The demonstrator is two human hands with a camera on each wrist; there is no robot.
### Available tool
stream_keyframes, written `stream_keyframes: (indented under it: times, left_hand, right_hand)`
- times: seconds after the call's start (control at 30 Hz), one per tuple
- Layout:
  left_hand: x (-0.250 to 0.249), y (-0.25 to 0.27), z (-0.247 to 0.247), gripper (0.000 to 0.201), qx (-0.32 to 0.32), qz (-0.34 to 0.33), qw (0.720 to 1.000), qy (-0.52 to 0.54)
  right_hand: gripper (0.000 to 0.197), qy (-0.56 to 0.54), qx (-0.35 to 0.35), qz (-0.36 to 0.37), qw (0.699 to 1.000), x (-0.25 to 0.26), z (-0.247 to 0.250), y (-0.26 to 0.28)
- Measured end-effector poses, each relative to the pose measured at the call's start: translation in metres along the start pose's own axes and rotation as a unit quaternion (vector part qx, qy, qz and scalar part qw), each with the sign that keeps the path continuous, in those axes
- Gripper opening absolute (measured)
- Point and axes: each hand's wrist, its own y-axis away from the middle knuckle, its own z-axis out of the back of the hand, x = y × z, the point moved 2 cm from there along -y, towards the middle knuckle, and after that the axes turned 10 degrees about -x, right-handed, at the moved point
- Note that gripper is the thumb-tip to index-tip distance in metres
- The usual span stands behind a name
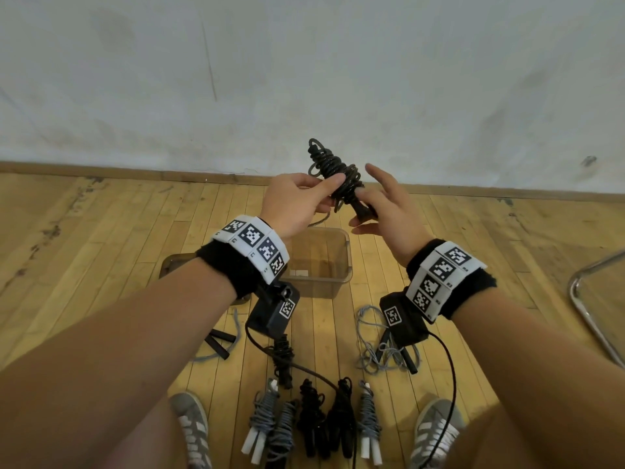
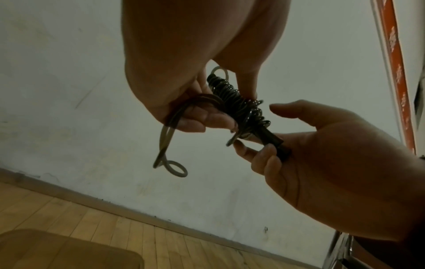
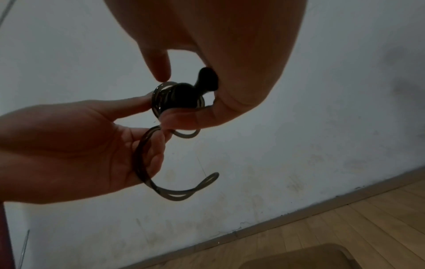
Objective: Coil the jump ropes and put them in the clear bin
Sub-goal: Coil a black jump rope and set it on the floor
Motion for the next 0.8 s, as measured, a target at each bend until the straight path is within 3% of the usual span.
stream_keyframes:
  times: [0.1,0.2,0.3,0.47,0.6,0.8]
  left_hand:
    - [0.0,0.0,-0.002,0.033,0.002,-0.012,1.0,0.004]
    - [0.002,-0.001,-0.002,0.032,0.01,-0.028,0.999,-0.022]
    - [0.002,-0.003,0.0,0.039,0.021,-0.072,0.99,-0.118]
    - [0.006,-0.007,0.001,0.067,-0.035,-0.134,0.938,-0.319]
    - [-0.004,-0.002,-0.001,0.06,-0.098,-0.185,0.892,-0.4]
    - [0.005,-0.006,-0.002,0.032,-0.075,-0.2,0.945,-0.246]
  right_hand:
    - [0.037,0.004,0.025,-0.021,0.999,-0.001,-0.002,0.0]
    - [0.026,0.027,0.049,0.014,0.998,-0.001,-0.001,0.001]
    - [0.029,0.074,0.036,0.064,0.995,0.002,0.006,-0.002]
    - [0.034,0.173,-0.002,0.132,0.976,0.001,0.01,-0.001]
    - [0.039,0.225,-0.04,0.145,0.963,-0.001,0.01,-0.005]
    - [0.043,0.254,-0.063,0.123,0.957,-0.005,0.008,-0.006]
